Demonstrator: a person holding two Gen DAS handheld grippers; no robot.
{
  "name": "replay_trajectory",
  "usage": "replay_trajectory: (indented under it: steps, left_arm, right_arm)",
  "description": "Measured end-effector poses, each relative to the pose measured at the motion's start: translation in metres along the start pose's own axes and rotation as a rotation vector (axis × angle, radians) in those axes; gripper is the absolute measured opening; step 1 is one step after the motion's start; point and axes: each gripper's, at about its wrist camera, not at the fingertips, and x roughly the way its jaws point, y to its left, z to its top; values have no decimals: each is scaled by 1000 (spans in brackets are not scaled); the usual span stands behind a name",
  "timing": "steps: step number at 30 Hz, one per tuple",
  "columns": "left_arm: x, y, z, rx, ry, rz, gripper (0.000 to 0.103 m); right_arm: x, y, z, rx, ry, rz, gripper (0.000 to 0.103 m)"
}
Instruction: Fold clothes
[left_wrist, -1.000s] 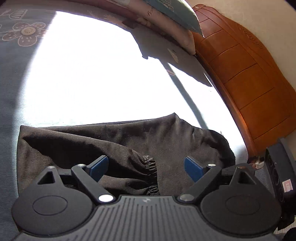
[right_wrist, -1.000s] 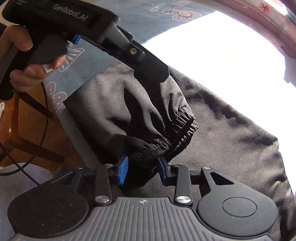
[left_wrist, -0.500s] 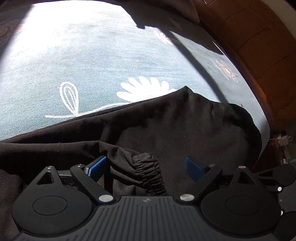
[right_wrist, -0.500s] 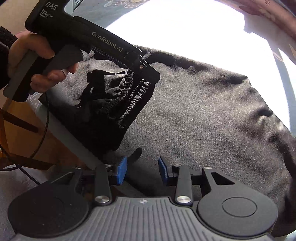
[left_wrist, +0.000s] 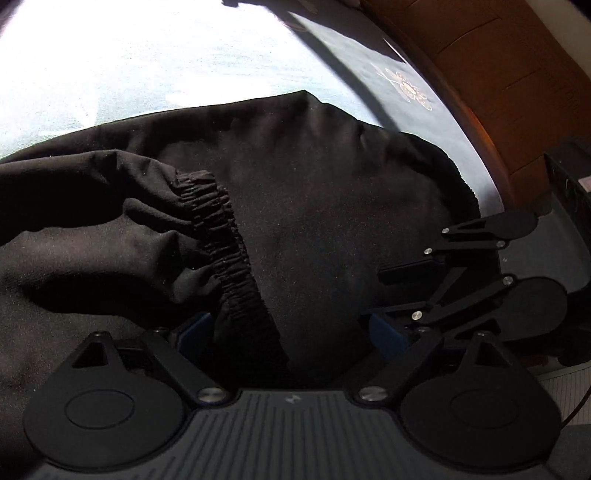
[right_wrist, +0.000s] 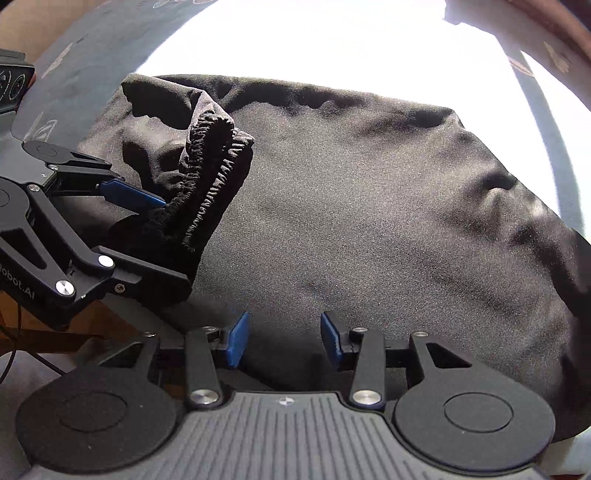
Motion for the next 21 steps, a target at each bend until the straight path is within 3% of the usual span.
replay_trajectory:
  steps: [4,10,21]
  left_arm:
    - [-18,0,5,-19,-30,-19,90]
    - [-49,-6,26,71,-136,46,91]
    - [7,-11,47,159,-110,106,91]
  right_arm:
    - [1,0,-2,2,19,-8,51]
    - [2,-2,-3,20,10,-11,62]
    - [17,-7,-13,58,13,-27,78]
